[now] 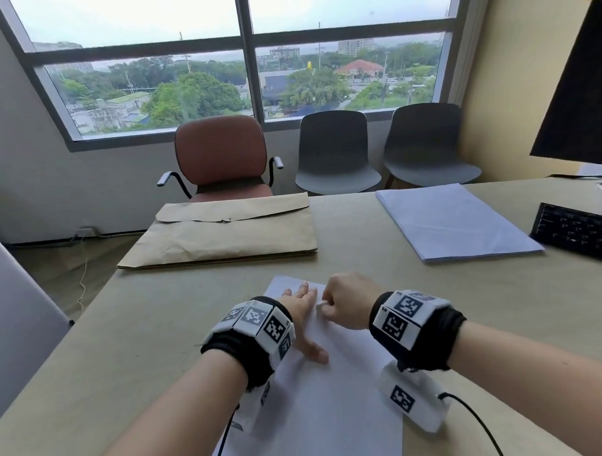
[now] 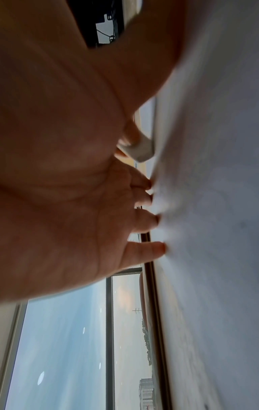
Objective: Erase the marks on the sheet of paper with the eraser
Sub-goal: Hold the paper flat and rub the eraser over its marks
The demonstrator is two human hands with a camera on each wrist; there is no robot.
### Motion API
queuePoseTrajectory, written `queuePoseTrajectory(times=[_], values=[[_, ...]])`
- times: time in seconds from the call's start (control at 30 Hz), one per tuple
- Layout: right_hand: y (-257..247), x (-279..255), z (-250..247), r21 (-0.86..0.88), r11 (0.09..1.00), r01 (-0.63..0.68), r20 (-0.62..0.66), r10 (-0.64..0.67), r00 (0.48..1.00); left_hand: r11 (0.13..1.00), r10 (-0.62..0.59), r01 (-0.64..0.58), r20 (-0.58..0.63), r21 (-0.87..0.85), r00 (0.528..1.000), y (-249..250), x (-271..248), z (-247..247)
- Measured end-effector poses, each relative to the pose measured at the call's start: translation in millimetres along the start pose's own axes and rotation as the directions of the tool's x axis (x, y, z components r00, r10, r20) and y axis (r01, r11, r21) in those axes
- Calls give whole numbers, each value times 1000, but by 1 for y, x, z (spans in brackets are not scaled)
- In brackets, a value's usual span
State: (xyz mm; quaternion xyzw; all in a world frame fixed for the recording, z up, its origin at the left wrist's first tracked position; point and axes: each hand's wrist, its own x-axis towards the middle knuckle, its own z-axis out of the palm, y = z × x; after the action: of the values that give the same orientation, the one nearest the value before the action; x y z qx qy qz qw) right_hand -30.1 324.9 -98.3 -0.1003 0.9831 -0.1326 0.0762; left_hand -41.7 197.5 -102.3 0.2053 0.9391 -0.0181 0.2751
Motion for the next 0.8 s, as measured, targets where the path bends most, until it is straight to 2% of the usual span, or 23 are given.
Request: queuePoseTrajectory(times=[0.1, 0.27, 0.47, 0.67, 0.73, 0.8], values=[[-1, 7, -6, -20, 997, -78, -43, 77, 996, 1000, -10, 10, 7, 6, 1000, -1, 0, 0], [-9, -6, 7, 100, 993, 67, 46, -72, 996, 1000, -1, 1, 0, 21, 1000, 2, 0, 1], [10, 9, -7, 96, 991, -92, -37, 95, 995, 1000, -9, 8, 5, 17, 1000, 0, -1, 0], [-12, -14, 4, -15, 989, 150, 90, -148, 985, 1000, -9, 9, 10, 11, 1000, 1, 2, 2], [-5, -9, -1, -46, 991, 122, 73, -119, 990, 1000, -4, 4, 2, 7, 1000, 0, 2, 2], [1, 0, -8, -70, 997, 26, 20, -24, 1000, 1000, -4, 4, -3, 7, 1000, -1, 0, 1]])
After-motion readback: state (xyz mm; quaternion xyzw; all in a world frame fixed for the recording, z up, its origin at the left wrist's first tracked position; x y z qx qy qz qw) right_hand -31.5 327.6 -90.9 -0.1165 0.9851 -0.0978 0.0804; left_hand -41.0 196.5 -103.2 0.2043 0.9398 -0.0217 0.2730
